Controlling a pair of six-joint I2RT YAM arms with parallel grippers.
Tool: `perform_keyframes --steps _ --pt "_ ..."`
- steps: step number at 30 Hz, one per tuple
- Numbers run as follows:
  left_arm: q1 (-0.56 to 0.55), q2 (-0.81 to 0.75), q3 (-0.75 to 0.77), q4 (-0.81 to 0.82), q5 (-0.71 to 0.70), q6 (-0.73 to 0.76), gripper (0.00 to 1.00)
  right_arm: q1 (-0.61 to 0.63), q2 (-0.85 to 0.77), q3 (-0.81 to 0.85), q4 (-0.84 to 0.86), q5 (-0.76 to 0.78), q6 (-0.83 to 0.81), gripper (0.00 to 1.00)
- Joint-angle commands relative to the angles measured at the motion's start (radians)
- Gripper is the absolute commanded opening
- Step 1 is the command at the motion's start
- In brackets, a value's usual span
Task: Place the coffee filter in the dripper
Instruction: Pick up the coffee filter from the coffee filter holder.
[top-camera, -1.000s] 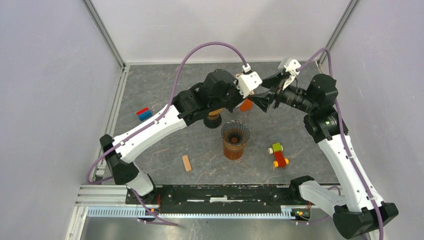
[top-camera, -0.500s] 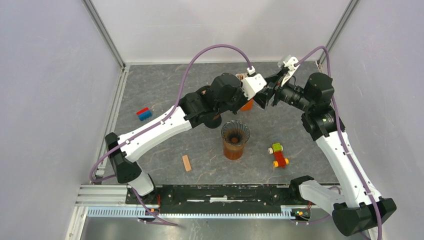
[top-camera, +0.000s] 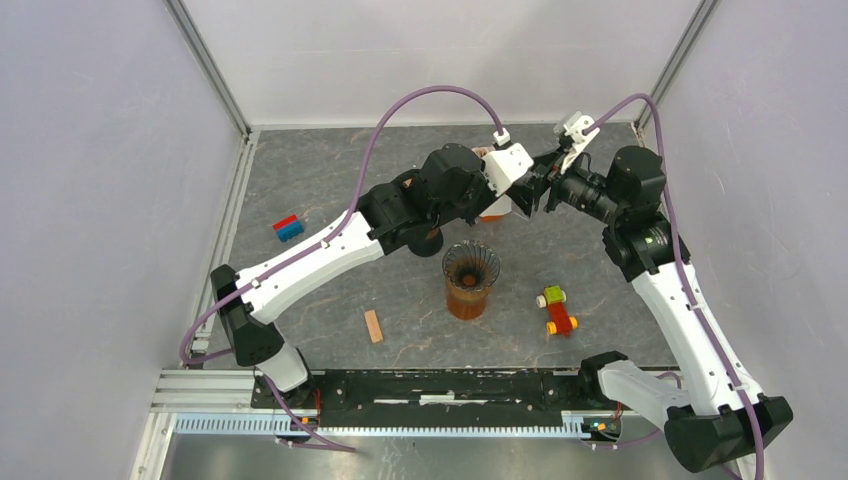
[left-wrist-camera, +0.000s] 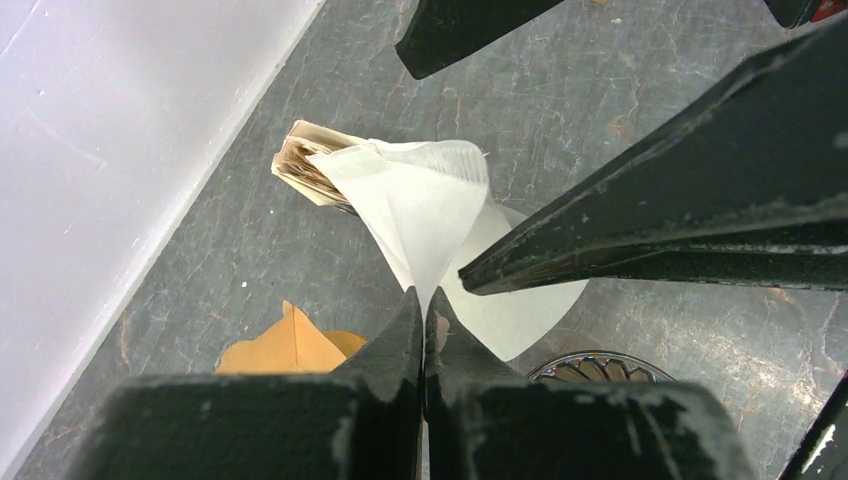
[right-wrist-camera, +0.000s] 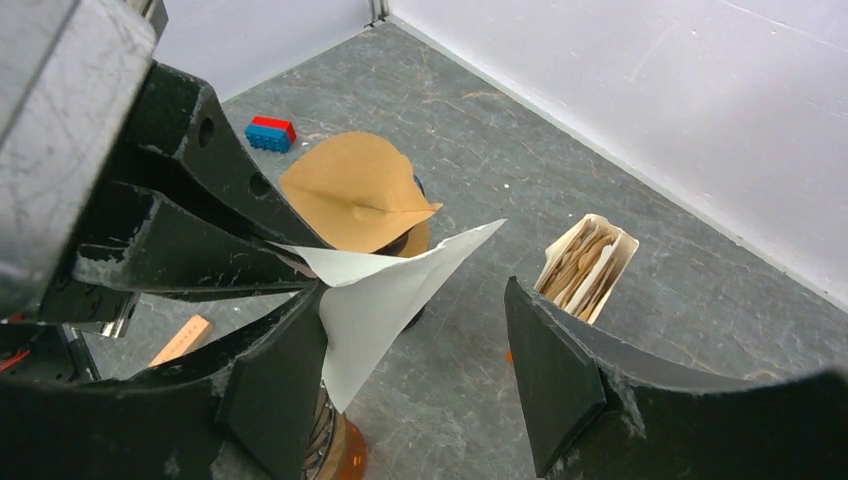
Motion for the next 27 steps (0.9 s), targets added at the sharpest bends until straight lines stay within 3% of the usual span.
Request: perform_keyframes --steps 1,13,27 --pt "-0.009 -0.010 0.027 0.038 -0.002 -0.039 0.02 -0.001 -0.020 0.047 -0.022 0.018 -0.077 0.70" --pt "-0.009 -0.041 -0.023 0.031 0.118 0.014 0.02 0.002 -0.015 0.100 -0.071 0.061 -0.182 0.60" --pt "-0.009 0.013 0.076 0.015 0.053 -0.030 0.03 0.011 -0.022 0.019 -0.031 0.044 -0.140 0.41"
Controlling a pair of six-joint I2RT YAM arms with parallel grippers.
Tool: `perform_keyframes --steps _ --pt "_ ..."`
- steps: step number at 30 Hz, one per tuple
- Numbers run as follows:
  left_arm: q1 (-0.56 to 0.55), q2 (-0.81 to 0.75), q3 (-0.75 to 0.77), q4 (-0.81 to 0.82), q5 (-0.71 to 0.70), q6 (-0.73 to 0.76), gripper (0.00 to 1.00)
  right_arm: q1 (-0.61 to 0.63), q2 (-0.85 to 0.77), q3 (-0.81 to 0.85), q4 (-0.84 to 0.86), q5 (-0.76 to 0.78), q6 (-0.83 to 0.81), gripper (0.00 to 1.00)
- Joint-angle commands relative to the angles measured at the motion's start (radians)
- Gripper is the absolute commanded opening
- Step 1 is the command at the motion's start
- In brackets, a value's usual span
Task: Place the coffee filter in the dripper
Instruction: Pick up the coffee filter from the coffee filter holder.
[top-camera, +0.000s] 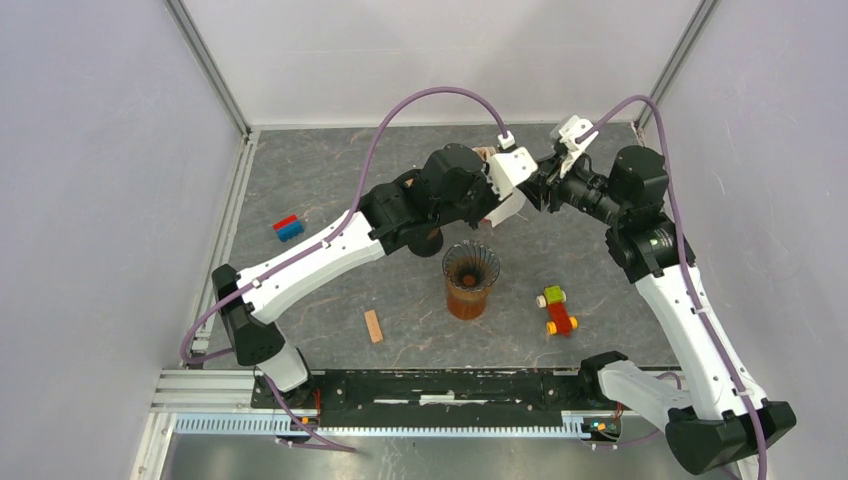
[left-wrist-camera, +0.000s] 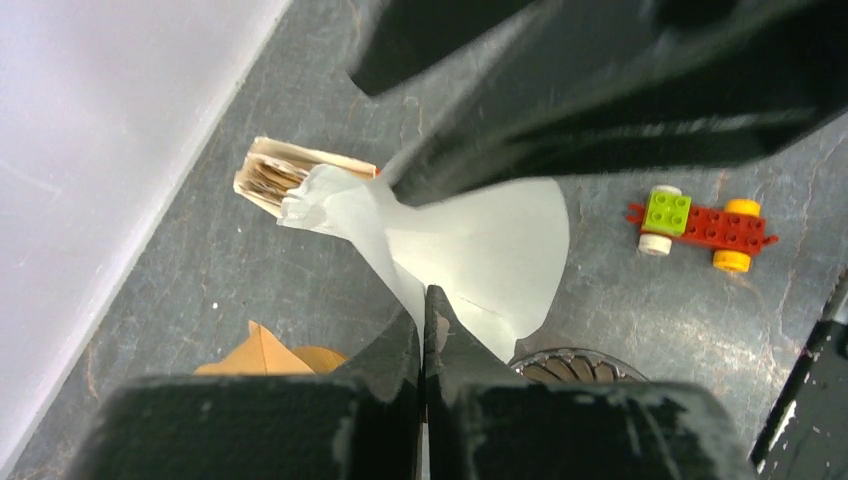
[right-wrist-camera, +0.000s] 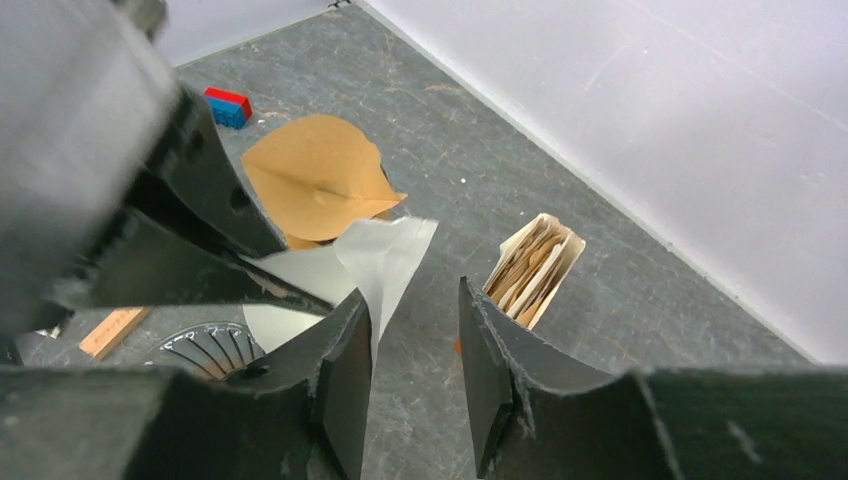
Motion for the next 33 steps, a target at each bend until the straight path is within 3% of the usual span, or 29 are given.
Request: perform_keyframes --steps 1,6,9,11,15,19,21,25,33 --pt "-0.006 0.019 0.098 0.014 -0.034 -0.039 0.03 0.004 -0.012 -0.025 0.044 0.005 0.018 0.39" --pt "-0.006 0.041 0.134 0.003 -0.044 -0.054 0.03 0.006 -0.015 -0.020 0.050 0.011 0.031 0.19" --pt "-0.005 0.044 0.129 0.005 -0.058 -0.057 0.07 0.004 -0.014 -0.004 0.054 0.029 0.060 0.01" --pt "-0.016 0.045 0.126 0.016 -0.083 -0.066 0.11 0.003 -0.006 0.006 0.064 0.043 0.099 0.00" --pt "0.001 0.063 0.151 0.029 -0.135 -0.117 0.31 0.003 0.028 0.037 0.075 0.091 0.202 0.00" --pt "0.019 0.066 0.167 0.021 -0.148 -0.220 0.69 -0.008 0.059 0.082 0.073 0.118 0.275 0.00" --pt "0.031 0.060 0.160 0.014 -0.143 -0.277 0.78 -0.014 0.065 0.098 0.071 0.122 0.303 0.00" --pt "0.064 0.053 0.148 0.015 -0.108 -0.340 0.83 -0.039 0.062 0.085 0.084 0.105 0.358 0.00" --pt "0.120 0.098 0.144 0.016 0.008 -0.454 0.79 -0.088 0.044 0.016 0.150 0.005 0.465 0.00"
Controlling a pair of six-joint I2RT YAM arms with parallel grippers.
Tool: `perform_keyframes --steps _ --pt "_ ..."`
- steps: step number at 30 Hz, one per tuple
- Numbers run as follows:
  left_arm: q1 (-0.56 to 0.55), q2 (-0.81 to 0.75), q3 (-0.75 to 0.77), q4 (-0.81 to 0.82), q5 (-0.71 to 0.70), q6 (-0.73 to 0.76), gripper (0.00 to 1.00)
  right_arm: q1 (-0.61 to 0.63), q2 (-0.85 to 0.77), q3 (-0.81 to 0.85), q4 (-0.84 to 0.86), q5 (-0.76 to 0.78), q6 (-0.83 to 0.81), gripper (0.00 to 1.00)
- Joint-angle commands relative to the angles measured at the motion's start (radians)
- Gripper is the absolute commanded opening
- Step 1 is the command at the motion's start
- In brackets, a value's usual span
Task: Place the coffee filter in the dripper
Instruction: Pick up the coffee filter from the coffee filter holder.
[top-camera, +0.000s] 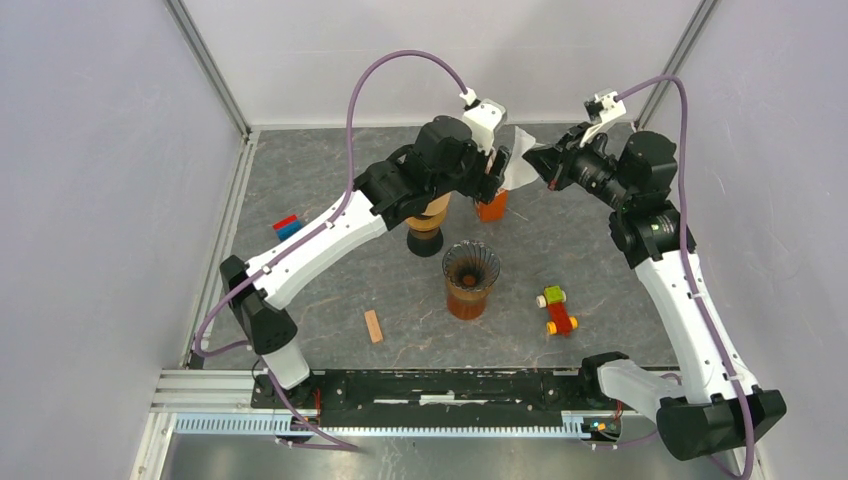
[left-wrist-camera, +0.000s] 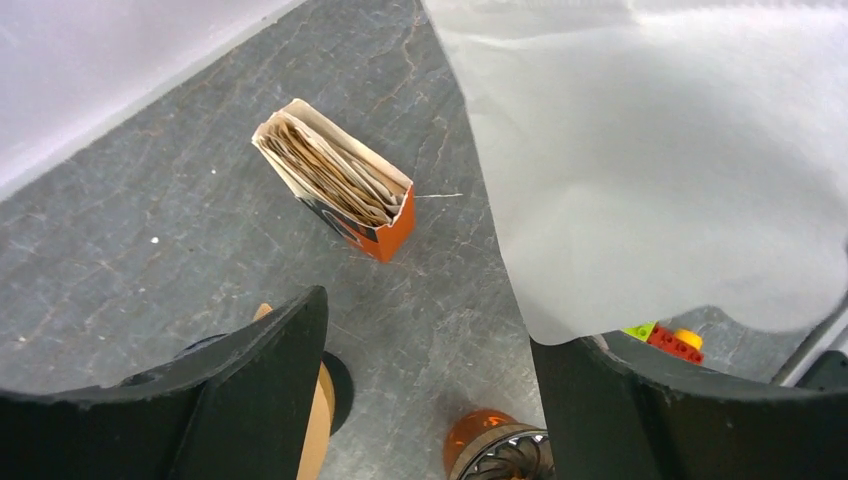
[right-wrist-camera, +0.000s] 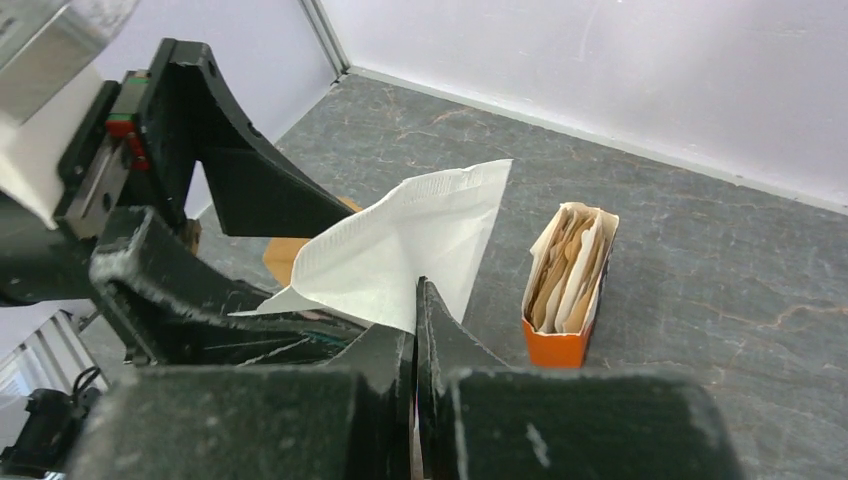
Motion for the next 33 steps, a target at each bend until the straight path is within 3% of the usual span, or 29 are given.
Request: perform_keyframes --steps 1,10,18,33 --pt "0.023 0.030 0.027 0.019 0.093 -0.140 0.79 -0.018 -0.020 -0.026 0.076 -0.054 0.085 0.00" --pt "0.049 0.084 0.089 0.018 0.237 -0.230 0.78 -0.031 -0.019 -0.051 0.096 -0.057 0.109 0.00" --pt "0.047 0.094 0.086 0.031 0.288 -0.216 0.83 -0.042 -0.020 -0.047 0.058 0.007 0.085 0.00" --pt "-0.017 0.050 0.066 0.043 0.152 -0.014 0.86 -0.054 -0.019 -0.135 0.088 0.025 0.184 0.00"
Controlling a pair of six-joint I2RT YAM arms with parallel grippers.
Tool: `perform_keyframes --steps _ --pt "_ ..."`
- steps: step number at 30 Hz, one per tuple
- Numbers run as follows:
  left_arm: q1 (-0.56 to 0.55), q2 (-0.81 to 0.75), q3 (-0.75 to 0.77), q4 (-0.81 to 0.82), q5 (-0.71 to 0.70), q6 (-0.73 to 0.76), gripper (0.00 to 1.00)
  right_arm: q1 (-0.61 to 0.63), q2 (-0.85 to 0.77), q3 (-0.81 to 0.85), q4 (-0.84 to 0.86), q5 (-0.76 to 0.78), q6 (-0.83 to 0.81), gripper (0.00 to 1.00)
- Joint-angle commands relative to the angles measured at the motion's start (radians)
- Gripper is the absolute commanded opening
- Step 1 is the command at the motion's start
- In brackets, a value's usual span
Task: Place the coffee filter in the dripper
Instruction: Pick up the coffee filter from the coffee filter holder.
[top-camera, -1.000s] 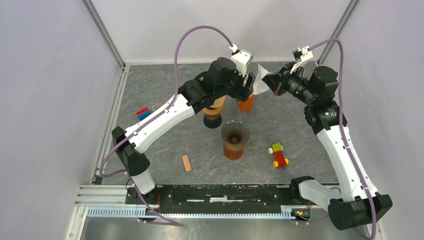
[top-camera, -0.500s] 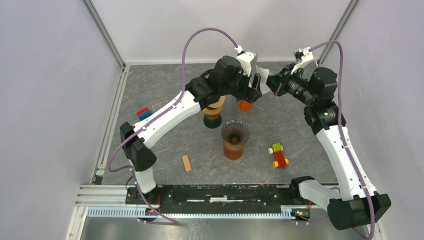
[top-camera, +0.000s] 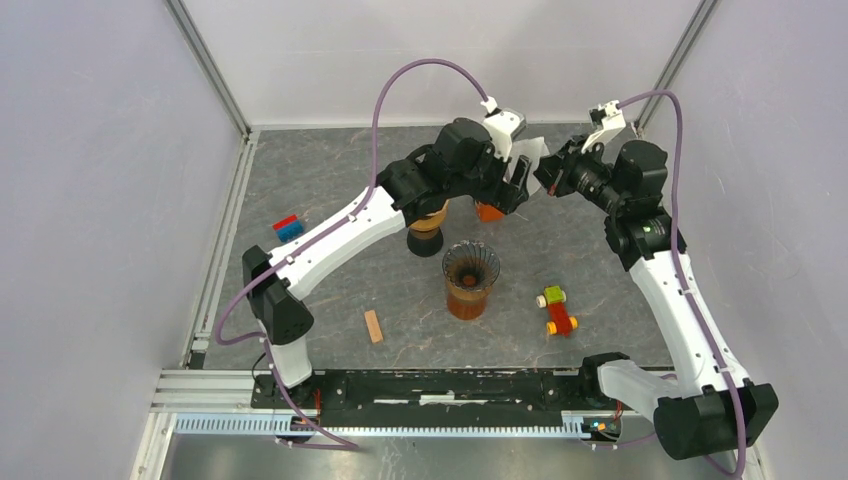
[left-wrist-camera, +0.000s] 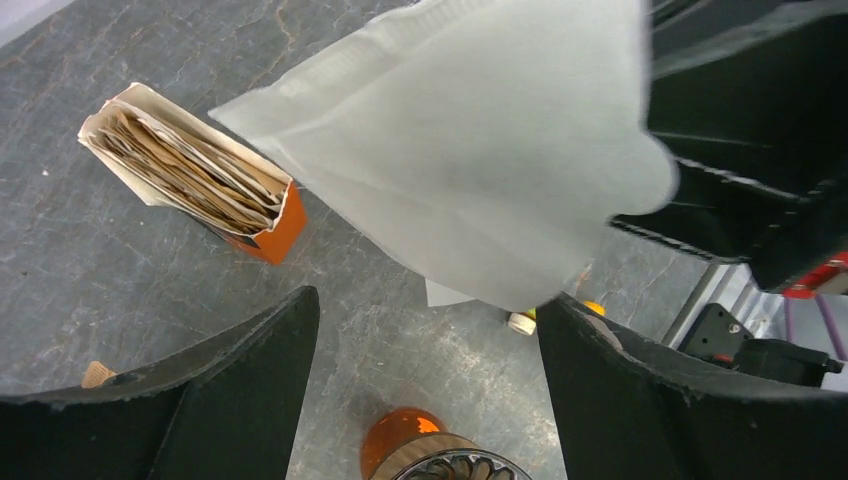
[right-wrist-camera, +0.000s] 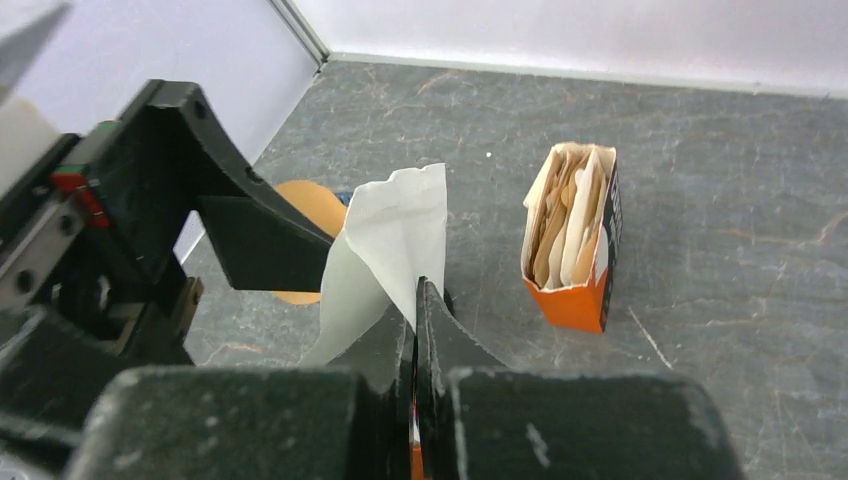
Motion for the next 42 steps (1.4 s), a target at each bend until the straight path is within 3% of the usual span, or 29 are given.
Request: perform_keyframes --steps 1,7,20,33,42 --pt "-0.035 -0.053 0.008 0.039 -0.096 0.134 0.86 -0.009 -0.017 -0.040 0.047 -0.002 0.066 0.00" --pt "-0.044 -0.061 -0.043 0.070 -0.187 0.163 0.85 -0.028 -0.021 -0.075 0.081 -0.048 0.136 0.00" --pt "-0.053 -0.038 -0.020 0.076 -0.213 0.192 0.84 -0.048 -0.019 -0.118 0.113 -0.078 0.201 0.00" --pt "-0.061 -0.043 0.110 0.021 -0.084 0.272 0.83 -0.016 -0.056 -0.095 0.047 0.021 0.004 0.00" --pt "-0.061 0.021 0.161 0.017 -0.032 0.233 0.82 0.010 -0.081 -0.120 0.044 0.042 -0.090 0.00"
